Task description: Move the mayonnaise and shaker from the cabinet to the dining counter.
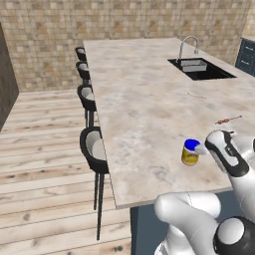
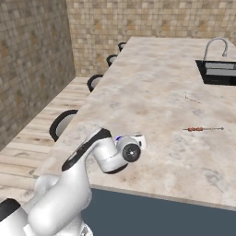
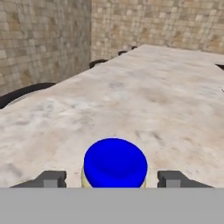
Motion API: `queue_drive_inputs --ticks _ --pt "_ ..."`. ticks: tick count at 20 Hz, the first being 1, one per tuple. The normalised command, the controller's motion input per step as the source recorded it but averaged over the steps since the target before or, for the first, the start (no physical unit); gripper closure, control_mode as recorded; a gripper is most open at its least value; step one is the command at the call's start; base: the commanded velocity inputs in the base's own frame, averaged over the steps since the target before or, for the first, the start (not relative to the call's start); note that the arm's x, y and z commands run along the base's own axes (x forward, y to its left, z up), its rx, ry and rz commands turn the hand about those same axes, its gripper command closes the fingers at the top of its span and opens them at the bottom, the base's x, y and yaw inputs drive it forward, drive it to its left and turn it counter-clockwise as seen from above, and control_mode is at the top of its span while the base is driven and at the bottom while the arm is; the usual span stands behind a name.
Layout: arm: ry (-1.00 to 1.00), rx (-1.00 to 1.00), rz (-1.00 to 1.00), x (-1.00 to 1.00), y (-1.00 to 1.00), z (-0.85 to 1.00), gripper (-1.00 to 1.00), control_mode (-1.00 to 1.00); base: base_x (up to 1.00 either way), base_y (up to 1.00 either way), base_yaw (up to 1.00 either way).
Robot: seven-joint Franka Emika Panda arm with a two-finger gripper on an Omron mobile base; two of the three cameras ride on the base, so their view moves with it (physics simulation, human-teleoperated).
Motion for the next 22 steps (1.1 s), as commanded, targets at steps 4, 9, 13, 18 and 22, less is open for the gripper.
queue_drive_inputs --ticks 4,9,13,18,22 --pt "0.13 -0.15 0.00 -0.05 0.33 1.00 -1.00 -1.00 0.00 0.00 0.00" --pt "0.24 -0.20 0.00 0.00 0.58 0.91 -1.00 -1.00 0.00 0.00 0.00" --pt "0.26 -0.20 0.00 0.00 0.72 0.54 -1.00 -1.00 0.00 0.00 0.00" --pt "0.17 -0.08 0.00 0.00 0.71 0.39 -1.00 -1.00 0.00 0.00 0.00" --pt "-0.02 0.00 -0.02 -0.30 0.34 0.20 -1.00 -1.00 0.00 0.00 0.00"
